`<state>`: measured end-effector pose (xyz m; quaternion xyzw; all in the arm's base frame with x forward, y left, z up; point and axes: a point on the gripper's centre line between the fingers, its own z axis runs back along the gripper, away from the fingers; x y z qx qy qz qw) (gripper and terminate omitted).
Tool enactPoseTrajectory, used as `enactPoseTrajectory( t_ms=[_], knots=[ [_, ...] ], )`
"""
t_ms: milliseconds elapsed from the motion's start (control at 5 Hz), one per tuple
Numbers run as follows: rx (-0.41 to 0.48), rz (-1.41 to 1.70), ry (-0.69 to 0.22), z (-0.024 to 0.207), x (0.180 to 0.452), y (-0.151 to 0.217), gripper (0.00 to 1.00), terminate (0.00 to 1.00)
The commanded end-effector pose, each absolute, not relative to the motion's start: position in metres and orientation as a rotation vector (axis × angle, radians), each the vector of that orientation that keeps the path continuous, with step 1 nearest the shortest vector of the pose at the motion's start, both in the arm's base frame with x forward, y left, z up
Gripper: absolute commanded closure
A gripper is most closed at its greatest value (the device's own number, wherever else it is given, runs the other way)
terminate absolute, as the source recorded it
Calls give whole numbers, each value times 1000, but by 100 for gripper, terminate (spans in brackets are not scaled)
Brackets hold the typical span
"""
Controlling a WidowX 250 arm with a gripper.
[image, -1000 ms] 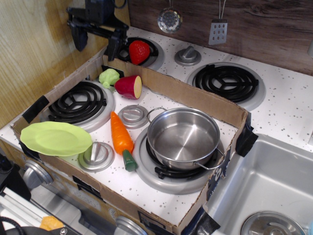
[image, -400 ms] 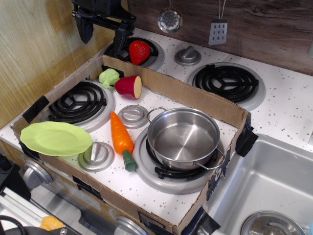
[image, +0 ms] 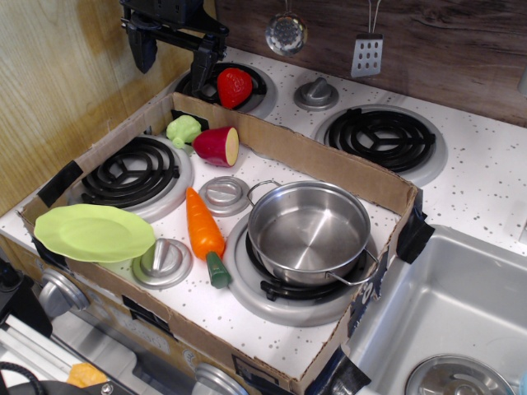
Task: Take broccoli out of pan
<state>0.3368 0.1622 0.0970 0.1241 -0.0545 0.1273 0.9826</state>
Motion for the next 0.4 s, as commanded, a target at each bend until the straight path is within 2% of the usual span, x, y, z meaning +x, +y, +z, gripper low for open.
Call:
enactPoseTrajectory(
  t_ms=[0,200],
  knots=[
    [270,265,-173,122,346,161,0,0],
    [270,265,-173,122,346,161,0,100]
  ],
)
